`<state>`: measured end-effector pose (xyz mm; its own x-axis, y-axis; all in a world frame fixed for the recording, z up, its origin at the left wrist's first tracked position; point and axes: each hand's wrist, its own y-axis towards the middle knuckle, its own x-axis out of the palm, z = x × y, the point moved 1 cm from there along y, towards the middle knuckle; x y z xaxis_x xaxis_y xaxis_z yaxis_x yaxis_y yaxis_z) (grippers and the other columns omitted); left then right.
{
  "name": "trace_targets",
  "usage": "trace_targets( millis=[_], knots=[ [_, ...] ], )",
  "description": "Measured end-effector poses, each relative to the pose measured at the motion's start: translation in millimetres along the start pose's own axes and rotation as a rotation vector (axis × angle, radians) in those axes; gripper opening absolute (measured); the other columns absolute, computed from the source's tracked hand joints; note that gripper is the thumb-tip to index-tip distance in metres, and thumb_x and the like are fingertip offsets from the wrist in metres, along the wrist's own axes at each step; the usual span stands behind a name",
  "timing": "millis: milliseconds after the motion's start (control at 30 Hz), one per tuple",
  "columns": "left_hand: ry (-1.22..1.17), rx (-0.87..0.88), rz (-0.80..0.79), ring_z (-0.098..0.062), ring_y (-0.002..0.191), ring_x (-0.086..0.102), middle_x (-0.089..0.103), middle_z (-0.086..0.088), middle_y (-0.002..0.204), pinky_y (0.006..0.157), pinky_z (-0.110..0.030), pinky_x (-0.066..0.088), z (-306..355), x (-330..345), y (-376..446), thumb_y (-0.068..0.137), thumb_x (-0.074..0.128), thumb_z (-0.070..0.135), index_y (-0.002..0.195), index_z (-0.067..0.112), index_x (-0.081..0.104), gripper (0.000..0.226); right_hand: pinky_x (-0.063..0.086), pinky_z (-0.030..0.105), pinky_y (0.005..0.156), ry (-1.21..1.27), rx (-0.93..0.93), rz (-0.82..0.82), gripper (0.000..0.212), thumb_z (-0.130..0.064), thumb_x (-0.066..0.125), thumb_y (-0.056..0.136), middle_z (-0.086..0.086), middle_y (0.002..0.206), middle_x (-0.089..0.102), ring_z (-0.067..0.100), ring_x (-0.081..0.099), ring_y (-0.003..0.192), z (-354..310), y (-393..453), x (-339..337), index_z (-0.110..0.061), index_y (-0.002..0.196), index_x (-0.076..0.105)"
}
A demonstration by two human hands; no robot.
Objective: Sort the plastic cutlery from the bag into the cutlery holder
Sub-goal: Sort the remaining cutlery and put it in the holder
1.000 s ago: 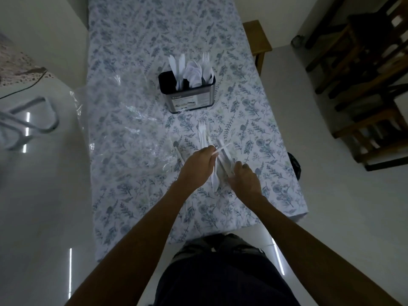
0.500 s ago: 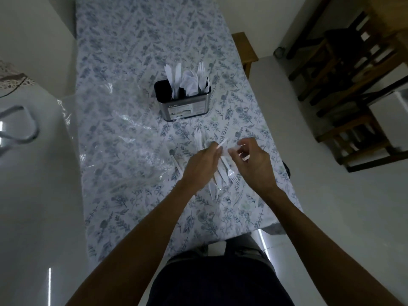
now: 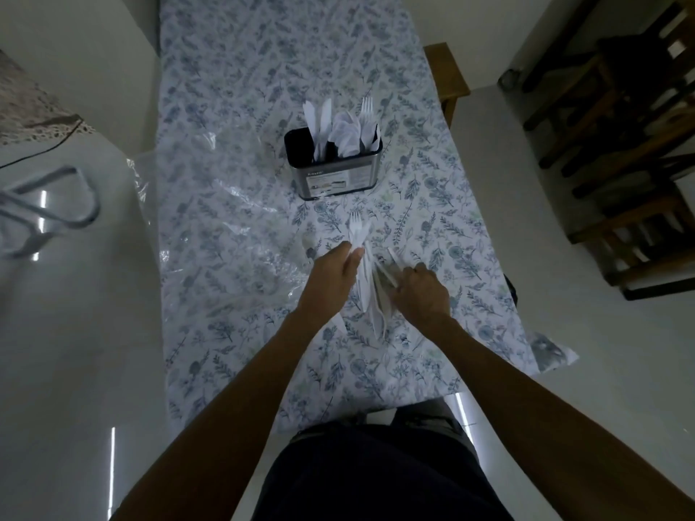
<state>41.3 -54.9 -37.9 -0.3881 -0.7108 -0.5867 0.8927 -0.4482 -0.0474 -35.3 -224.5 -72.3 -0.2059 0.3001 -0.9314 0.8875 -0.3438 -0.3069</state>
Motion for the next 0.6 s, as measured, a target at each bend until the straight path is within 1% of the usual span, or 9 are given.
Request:
trace_targets(
  millis=[67,167,200,267,367,433,500,533,600],
  knots=[
    [0.055,0.112,-0.05,-0.02,0.064,0.046,0.048,-0.008,0.072,0.058,-0.037,0.038,11,6,8,0.109,0.048,0.025,0.084,0.01,0.048,0.029,0.055,0.04,0.068,-0.03,-0.004,0.108,0.036,-0.038,0.055,0.097,0.016,0.108,0.062,0.032,0.06,0.102,-1,-2,-17,-0.005,0.113,0.061],
    [0.145,0.299,-0.096,-0.026,0.085,0.057,0.064,-0.01,0.094,0.074,-0.033,0.043,27,14,22,0.108,0.047,0.023,0.108,0.002,0.061,0.026,0.05,0.034,0.056,0.004,-0.091,0.274,0.021,-0.03,0.054,0.096,0.011,0.085,0.066,0.03,0.065,0.077,-3,-6,-52,-0.009,0.1,0.058],
    [0.17,0.342,-0.098,-0.027,0.086,0.059,0.067,-0.012,0.095,0.076,-0.035,0.045,30,17,26,0.109,0.045,0.024,0.108,0.002,0.061,0.027,0.052,0.035,0.054,0.064,-0.138,0.301,0.019,-0.029,0.054,0.098,0.009,0.081,0.067,0.029,0.066,0.071,-4,-7,-63,-0.011,0.1,0.059],
    [0.241,0.347,-0.082,-0.028,0.069,0.06,0.066,-0.01,0.077,0.075,-0.037,0.045,36,18,32,0.109,0.038,0.028,0.099,0.006,0.056,0.031,0.056,0.036,0.058,0.304,-0.231,0.342,0.015,-0.027,0.061,0.098,0.006,0.082,0.071,0.022,0.069,0.069,-4,-10,-89,-0.013,0.102,0.064],
    [0.167,0.174,0.028,-0.009,0.046,0.05,0.054,0.007,0.061,0.065,-0.027,0.048,38,13,26,0.111,0.033,0.031,0.103,0.008,0.053,0.032,0.057,0.021,0.067,0.812,-0.123,0.273,0.027,-0.038,0.067,0.096,-0.002,0.083,0.074,0.008,0.07,0.073,-11,-11,-115,-0.021,0.115,0.059],
    [-0.052,-0.061,0.075,0.002,0.048,0.051,0.052,0.011,0.069,0.052,-0.013,0.039,29,9,18,0.112,0.033,0.033,0.108,0.007,0.055,0.035,0.061,0.026,0.065,1.033,0.023,0.207,0.033,-0.046,0.059,0.1,-0.001,0.09,0.075,0.011,0.071,0.076,-14,-4,-103,-0.02,0.119,0.053],
    [-0.214,-0.261,0.112,0.004,0.071,0.056,0.059,0.007,0.084,0.062,-0.015,0.044,12,2,13,0.11,0.033,0.046,0.111,0.011,0.062,0.045,0.064,0.037,0.066,0.785,0.014,0.13,0.03,-0.04,0.052,0.104,0.002,0.095,0.073,0.015,0.07,0.073,-15,4,-68,-0.014,0.116,0.054],
    [-0.219,-0.296,0.116,-0.004,0.075,0.057,0.06,0.006,0.085,0.067,-0.021,0.046,2,-1,11,0.107,0.036,0.054,0.103,0.014,0.064,0.049,0.064,0.04,0.069,0.586,-0.018,0.024,0.03,-0.038,0.051,0.104,0.005,0.097,0.072,0.015,0.068,0.073,-15,5,-46,-0.011,0.116,0.056],
    [-0.164,-0.283,0.113,-0.011,0.065,0.051,0.053,0.002,0.071,0.063,-0.025,0.043,-12,-10,7,0.1,0.05,0.061,0.082,0.011,0.056,0.054,0.062,0.044,0.077,0.273,-0.053,-0.165,0.04,-0.043,0.056,0.1,0.007,0.104,0.067,0.019,0.065,0.082,-16,1,-6,-0.011,0.124,0.056]
  ],
)
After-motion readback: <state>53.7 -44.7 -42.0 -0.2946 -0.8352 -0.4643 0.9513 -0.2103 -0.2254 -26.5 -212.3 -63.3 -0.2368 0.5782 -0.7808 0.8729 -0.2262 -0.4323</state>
